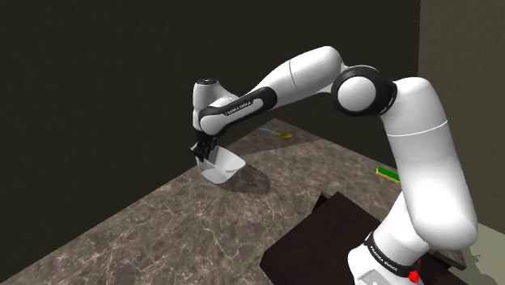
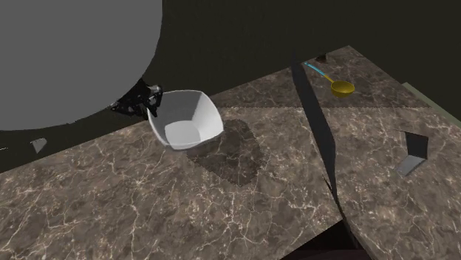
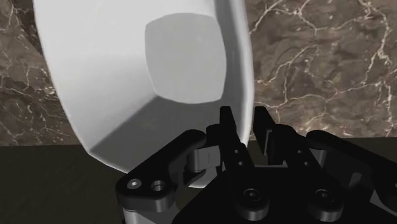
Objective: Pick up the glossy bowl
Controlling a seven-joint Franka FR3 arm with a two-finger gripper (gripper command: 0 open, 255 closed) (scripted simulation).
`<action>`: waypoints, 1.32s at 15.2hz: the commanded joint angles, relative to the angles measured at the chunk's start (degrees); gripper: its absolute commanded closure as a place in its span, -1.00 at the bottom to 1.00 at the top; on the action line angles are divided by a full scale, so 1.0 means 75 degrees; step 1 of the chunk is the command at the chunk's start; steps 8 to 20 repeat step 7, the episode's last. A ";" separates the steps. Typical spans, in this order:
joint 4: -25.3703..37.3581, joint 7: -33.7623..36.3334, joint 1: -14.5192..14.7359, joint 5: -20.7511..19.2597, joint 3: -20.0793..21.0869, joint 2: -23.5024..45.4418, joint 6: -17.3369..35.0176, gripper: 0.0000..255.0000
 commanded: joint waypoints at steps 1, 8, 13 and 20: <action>-0.0008 -0.0019 -0.0008 0.0023 0.0020 -0.0127 -0.0110 1.00; 0.0037 -0.0072 -0.0028 0.0077 0.0058 -0.0370 -0.0396 1.00; 0.0037 -0.0072 -0.0028 0.0077 0.0058 -0.0370 -0.0396 1.00; 0.0037 -0.0072 -0.0028 0.0077 0.0058 -0.0370 -0.0396 1.00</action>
